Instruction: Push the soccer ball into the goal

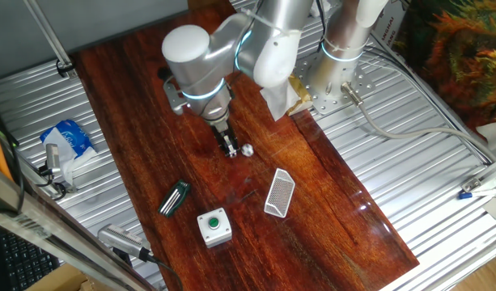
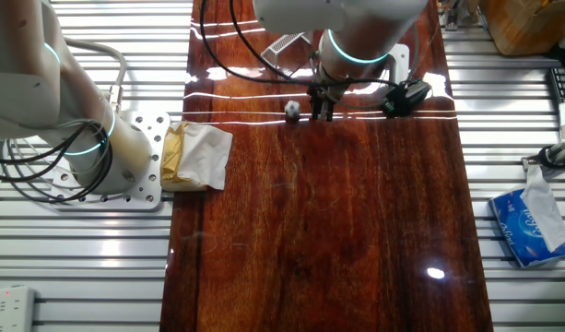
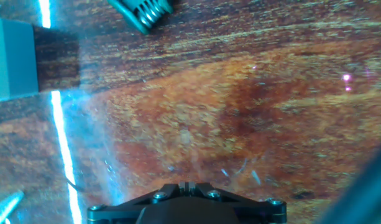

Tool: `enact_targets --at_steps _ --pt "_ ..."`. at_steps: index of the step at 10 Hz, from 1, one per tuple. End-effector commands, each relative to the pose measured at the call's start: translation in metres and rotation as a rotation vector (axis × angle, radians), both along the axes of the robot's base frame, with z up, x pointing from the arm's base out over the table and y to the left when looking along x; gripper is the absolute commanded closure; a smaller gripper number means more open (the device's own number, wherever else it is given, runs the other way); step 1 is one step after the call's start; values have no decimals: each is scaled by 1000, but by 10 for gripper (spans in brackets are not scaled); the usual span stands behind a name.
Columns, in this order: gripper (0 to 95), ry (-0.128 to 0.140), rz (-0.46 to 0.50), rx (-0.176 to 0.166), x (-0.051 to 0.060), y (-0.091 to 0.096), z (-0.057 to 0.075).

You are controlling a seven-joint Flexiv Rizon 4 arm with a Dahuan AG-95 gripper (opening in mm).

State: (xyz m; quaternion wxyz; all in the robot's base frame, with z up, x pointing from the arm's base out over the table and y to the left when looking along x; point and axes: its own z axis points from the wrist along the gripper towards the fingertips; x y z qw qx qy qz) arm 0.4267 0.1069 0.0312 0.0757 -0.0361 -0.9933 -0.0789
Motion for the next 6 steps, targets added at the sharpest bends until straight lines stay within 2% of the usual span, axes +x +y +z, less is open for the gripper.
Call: enact_targets --at_steps 1,2,3,6 --pt "950 15 84 -31 -3 -12 5" --pt "950 33 98 -34 -8 -21 11" --pt "950 41 108 -36 -12 -27 13" --pt "950 39 142 -69 -29 -33 11"
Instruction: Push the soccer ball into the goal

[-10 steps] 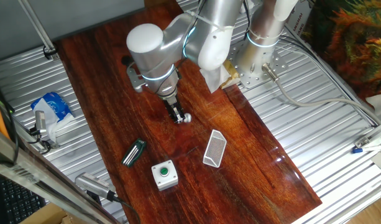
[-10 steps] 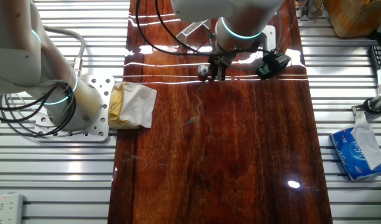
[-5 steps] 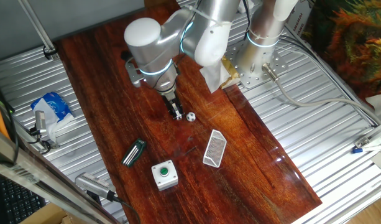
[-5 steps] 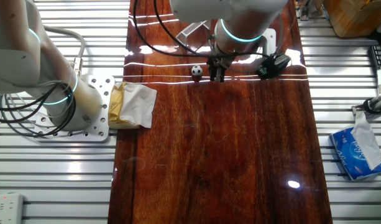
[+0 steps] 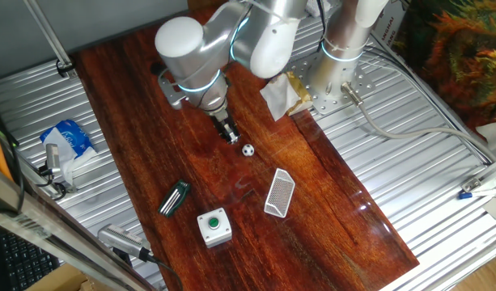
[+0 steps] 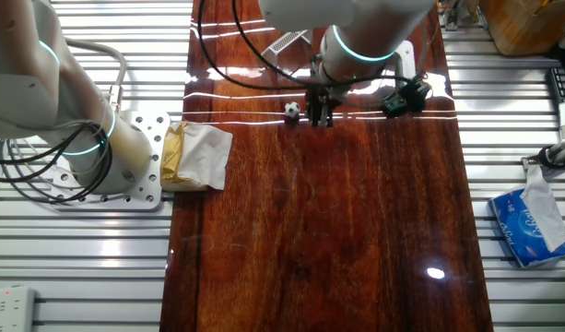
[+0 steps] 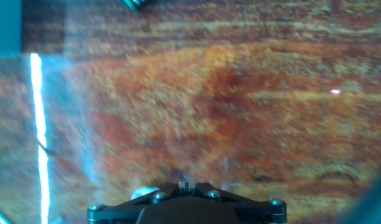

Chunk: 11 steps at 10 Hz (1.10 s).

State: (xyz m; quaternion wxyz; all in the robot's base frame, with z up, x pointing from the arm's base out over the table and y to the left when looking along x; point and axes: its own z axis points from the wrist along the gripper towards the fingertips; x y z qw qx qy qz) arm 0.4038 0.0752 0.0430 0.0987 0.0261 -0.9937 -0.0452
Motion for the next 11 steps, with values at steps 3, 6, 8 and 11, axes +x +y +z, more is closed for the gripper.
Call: enact_targets --at_steps 3,6,8,11 --pt "950 1 -1 -12 -25 -1 -9" --pt "950 0 -8 -11 -34 0 -15" --pt "950 -3 -17 -3 -38 0 -20" --pt "950 -22 -38 7 -38 3 -26"
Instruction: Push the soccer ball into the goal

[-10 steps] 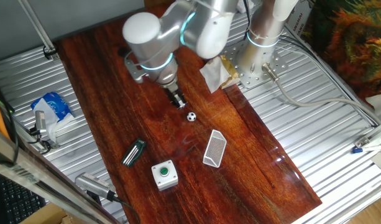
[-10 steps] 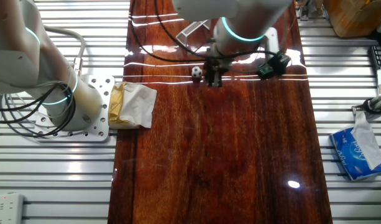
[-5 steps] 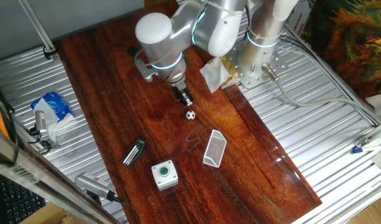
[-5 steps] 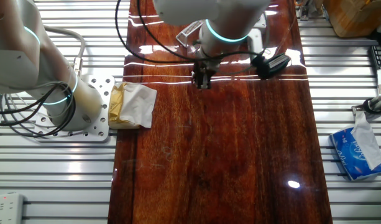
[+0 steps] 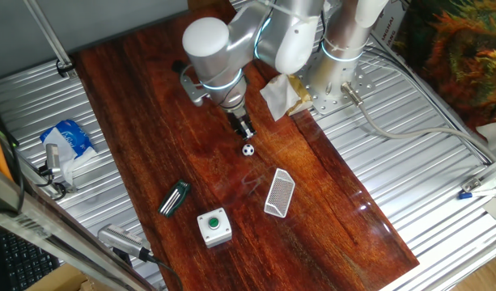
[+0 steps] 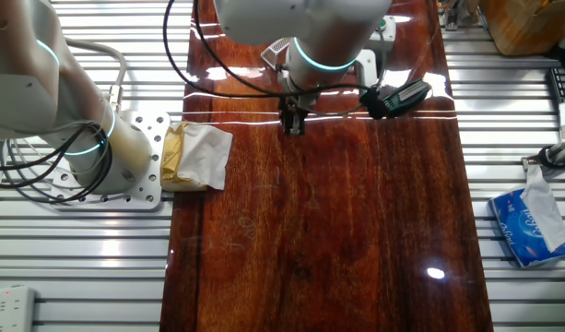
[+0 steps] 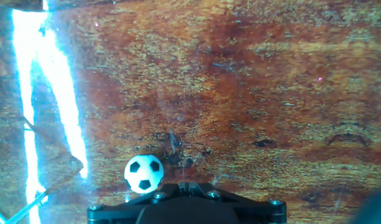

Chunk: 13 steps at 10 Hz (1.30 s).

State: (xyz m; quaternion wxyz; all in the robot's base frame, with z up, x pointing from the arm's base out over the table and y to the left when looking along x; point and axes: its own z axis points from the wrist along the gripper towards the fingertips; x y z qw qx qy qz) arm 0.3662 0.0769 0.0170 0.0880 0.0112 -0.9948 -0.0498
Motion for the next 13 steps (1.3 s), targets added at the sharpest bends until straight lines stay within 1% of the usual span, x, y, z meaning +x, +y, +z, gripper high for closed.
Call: enact_targets --at_steps 1,2,3,4,5,6,7,8,9,10,13 --pt "950 -6 -20 8 2 4 -1" --pt "950 -12 -44 20 4 8 -4" --pt "950 -26 -71 32 7 14 -6" --pt "950 -38 -115 48 11 25 -7" --pt "950 -37 -161 66 15 35 -6" --pt "950 -36 -234 68 23 53 -4" --pt "950 -30 -276 77 31 66 -1" --pt "950 -31 -276 55 38 75 3" --pt "950 -25 -275 56 43 78 7" --pt "950 -19 -274 59 45 79 11" --pt "950 -20 -272 59 45 79 12"
